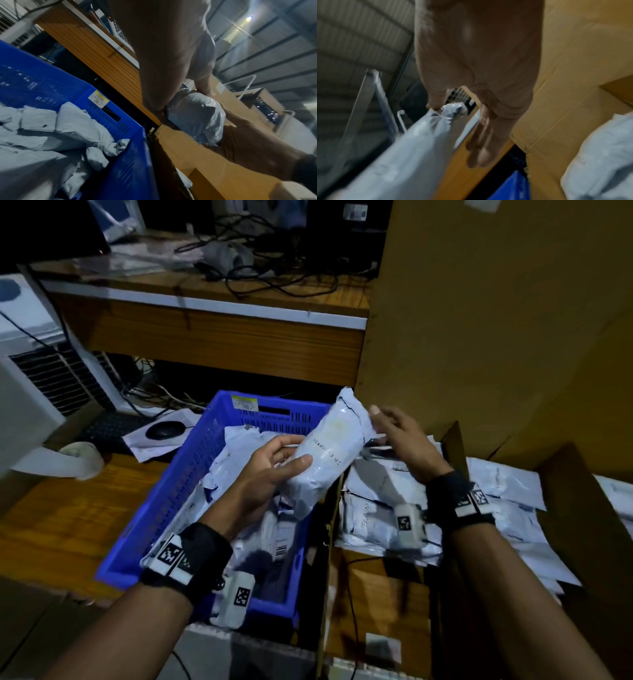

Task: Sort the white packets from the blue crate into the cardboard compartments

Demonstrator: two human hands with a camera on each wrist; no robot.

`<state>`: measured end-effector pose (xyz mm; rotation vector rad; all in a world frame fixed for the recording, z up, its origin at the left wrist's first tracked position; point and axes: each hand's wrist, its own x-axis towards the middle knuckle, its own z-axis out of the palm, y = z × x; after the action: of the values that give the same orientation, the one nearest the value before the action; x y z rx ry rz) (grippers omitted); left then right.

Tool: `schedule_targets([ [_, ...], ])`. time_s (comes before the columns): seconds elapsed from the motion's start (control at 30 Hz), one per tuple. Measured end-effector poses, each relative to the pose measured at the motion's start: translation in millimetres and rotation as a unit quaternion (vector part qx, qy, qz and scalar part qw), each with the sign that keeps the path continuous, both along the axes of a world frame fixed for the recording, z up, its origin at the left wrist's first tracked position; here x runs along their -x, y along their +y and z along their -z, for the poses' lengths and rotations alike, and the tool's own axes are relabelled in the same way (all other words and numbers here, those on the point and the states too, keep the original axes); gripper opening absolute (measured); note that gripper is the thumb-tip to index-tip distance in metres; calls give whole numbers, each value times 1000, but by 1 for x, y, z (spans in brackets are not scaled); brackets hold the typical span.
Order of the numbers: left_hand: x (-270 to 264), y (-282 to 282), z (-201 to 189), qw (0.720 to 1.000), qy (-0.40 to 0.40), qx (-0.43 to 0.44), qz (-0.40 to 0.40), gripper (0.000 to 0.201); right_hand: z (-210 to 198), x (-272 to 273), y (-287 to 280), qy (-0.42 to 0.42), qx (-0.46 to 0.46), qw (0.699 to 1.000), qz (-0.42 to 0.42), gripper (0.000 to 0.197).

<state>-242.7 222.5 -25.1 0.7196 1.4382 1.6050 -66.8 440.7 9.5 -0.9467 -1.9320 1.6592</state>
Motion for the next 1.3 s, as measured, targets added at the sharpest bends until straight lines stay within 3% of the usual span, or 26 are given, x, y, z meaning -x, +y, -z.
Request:
schedule_targets([
  [0.1,-16,-12,-15,999,18,-25,27,53,-22,-23,-50,53,57,997,2,54],
  [0.23,-35,-33,-29,996,21,-44,80,50,-43,-56,-100,101,53,992,54,43],
  [0.47,-66,-73,-40,985,33,-57,159,47,-58,-118,-185,68,4,984,165,48],
  [0.57,-78,-85,-49,978,52,-46,197,49,-67,-154,-216,-61,-180,969,160,70],
  [0.63,-91,-91,-57,971,69,-41,223,48,-79,-178,-238,-139,-327,928,109,89],
  [0.73,-118,-96,-72,954,114,-30,274,42,-90,-205,-263,-257,-434,863,0,98],
  [0.8,-139,-95,-79,945,139,-20,295,38,-85,-222,-270,-330,-453,828,-28,91],
  [1.0,-193,-85,-76,937,160,18,311,39,-67,-274,-276,-376,-468,799,-29,91],
  [1.17,-227,-67,-64,944,147,51,292,56,-46,-312,-254,-395,-458,796,-28,98],
  [1.3,-258,-39,-59,965,140,54,217,40,-37,-349,-211,-398,-451,799,8,96],
])
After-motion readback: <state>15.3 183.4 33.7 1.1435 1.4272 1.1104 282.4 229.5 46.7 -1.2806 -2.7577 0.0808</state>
